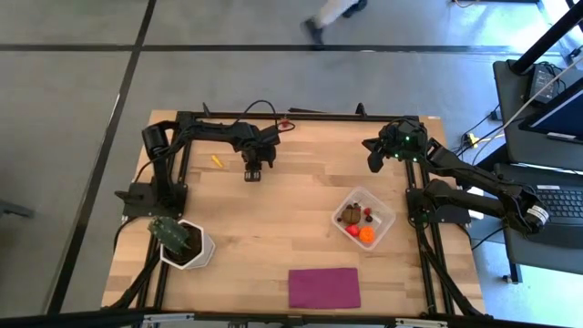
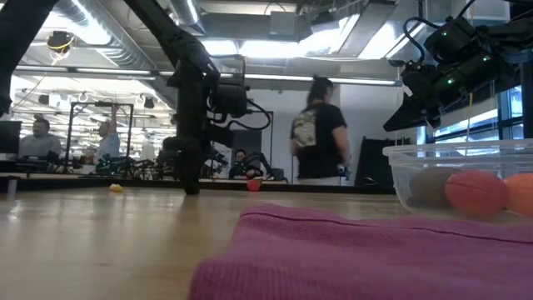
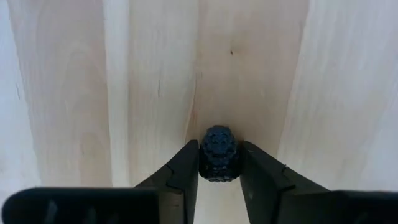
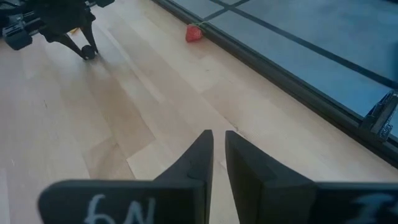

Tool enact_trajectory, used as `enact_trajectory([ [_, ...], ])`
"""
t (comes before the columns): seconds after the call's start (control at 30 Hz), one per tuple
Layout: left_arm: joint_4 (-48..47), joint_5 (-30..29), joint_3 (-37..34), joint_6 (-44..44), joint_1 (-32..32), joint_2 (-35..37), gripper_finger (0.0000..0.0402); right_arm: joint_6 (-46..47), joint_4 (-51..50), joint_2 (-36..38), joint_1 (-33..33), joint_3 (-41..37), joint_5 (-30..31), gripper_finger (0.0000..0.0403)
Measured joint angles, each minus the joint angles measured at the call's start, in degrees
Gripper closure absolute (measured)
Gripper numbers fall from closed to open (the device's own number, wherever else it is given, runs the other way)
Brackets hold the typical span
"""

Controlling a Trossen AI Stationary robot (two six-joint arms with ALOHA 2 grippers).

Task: Pick and placing Produce into tupperware
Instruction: Put the blackberry into the transparent bin

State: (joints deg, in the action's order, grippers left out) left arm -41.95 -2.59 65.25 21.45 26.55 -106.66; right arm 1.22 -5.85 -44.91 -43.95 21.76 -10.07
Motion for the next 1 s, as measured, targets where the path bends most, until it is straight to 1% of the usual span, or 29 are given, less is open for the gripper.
enact_trajectory([
  [0.03,-0.5,0.8,0.6,-2.1,0.0,-0.1,0.0312,0.0,0.0,0.0,0.0,0.0,0.0,0.0356],
  [0.1,-1.7,5.6,2.6,-6.1,0.0,-0.2,0.0305,0.0,0.0,0.0,0.0,0.0,0.0,0.0357],
  [0.17,-2.0,13.7,5.1,-10.7,0.0,-0.1,0.0301,0.0,0.0,0.0,0.0,0.0,0.0,0.0357],
  [0.23,-1.4,23.1,8.5,-14.9,0.1,-0.1,0.0303,0.0,0.0,0.0,0.0,0.0,0.0,0.0356],
  [0.27,0.0,27.9,10.3,-16.9,0.0,-0.1,0.0306,0.0,0.0,0.0,0.0,0.0,0.0,0.0356],
  [0.33,4.5,34.8,13.5,-20.2,-0.5,-0.1,0.0313,0.0,0.1,0.0,0.0,0.0,0.0,0.0357],
  [0.4,10.7,38.0,16.9,-22.5,-1.4,-0.1,0.0317,0.0,0.3,0.0,0.0,0.0,0.0,0.0356],
  [0.47,17.0,37.7,20.5,-23.6,-2.9,-0.1,0.0315,0.0,0.6,0.0,0.0,0.0,0.0,0.0356],
  [0.6,26.2,32.1,26.1,-22.7,-7.1,-0.6,0.0307,-0.1,0.6,0.0,0.0,0.0,0.0,0.0356],
  [0.73,33.7,22.2,29.7,-20.8,-11.9,-2.6,0.0314,-0.2,0.6,0.0,0.0,0.0,0.0,0.0356],
  [0.83,37.5,17.0,32.7,-17.3,-15.0,-6.5,0.0318,-0.3,0.7,0.0,0.0,0.0,0.0,0.0356],
  [1.0,39.0,16.8,38.9,-16.9,-17.6,-14.6,0.0304,-1.3,0.7,0.0,0.0,0.0,0.0,0.0356],
])
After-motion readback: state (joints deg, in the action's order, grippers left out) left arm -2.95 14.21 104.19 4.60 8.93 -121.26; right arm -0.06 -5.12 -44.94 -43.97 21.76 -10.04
